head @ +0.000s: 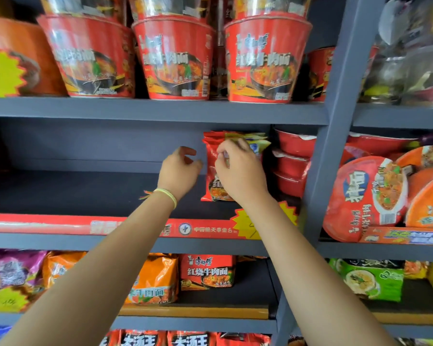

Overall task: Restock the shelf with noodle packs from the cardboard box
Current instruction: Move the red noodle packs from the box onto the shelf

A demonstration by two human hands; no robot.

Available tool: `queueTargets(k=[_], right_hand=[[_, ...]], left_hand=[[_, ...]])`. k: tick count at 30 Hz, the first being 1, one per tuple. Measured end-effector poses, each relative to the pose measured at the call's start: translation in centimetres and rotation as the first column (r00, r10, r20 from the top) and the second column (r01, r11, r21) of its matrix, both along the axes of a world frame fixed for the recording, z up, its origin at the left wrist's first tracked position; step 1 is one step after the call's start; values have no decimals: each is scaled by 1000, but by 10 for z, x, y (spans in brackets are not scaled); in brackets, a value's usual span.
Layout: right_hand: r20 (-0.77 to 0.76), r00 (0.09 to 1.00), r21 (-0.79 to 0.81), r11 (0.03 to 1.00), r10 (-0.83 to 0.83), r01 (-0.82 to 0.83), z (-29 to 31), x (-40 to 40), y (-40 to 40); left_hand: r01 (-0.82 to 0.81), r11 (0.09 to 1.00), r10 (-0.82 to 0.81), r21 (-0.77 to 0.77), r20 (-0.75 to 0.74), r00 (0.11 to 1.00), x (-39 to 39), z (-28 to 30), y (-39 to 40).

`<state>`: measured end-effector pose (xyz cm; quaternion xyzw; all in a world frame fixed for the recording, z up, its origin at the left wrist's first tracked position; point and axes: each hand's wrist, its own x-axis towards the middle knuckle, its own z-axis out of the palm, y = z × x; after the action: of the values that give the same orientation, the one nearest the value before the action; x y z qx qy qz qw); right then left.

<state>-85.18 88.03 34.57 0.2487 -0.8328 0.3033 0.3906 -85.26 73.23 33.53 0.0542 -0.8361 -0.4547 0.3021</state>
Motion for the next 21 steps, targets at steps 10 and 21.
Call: queueTargets(k=[10, 21], right_hand=[[223, 714, -164, 748, 663, -643, -55, 84, -213], [750, 237, 69, 283, 618, -957, -187, 280, -533]], left_hand=[[-369, 929, 369, 24, 1, 929, 194, -63, -200], [-692, 704, 528, 160, 533, 661, 479, -213, -447]])
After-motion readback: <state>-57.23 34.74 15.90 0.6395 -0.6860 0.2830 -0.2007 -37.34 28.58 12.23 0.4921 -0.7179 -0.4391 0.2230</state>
